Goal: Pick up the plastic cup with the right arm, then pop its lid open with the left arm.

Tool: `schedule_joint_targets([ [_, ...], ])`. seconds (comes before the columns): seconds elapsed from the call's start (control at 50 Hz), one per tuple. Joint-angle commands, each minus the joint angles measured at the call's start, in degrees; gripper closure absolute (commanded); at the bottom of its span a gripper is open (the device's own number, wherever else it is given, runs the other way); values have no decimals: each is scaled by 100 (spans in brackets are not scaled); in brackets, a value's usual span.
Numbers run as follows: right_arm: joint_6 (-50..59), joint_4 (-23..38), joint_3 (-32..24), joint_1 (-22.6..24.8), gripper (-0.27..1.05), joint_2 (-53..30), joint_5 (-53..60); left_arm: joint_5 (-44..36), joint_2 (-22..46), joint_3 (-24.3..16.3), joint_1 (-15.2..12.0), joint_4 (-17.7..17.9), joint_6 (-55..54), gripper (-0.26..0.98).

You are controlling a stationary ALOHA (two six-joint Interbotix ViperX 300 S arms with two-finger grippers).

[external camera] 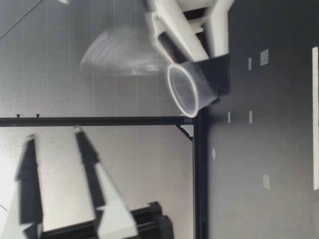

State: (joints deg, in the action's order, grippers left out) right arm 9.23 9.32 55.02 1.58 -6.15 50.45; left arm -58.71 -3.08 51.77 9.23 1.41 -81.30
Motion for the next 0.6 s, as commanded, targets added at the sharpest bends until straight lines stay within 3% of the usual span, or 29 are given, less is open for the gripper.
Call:
schedule_joint_targets([
  [0.0, 0, -26, -62, -18, 53, 114, -9, -44, -176, -9, -9, -26, 62, 29],
  [0.28, 9, -26, -79, -18, 53, 220, -26, -35, -167, 132, -9, -26, 281, 29],
  [0.58, 677, -26, -105, -18, 53, 554, 132, -35, -378, 404, -9, -26, 2795, 29],
])
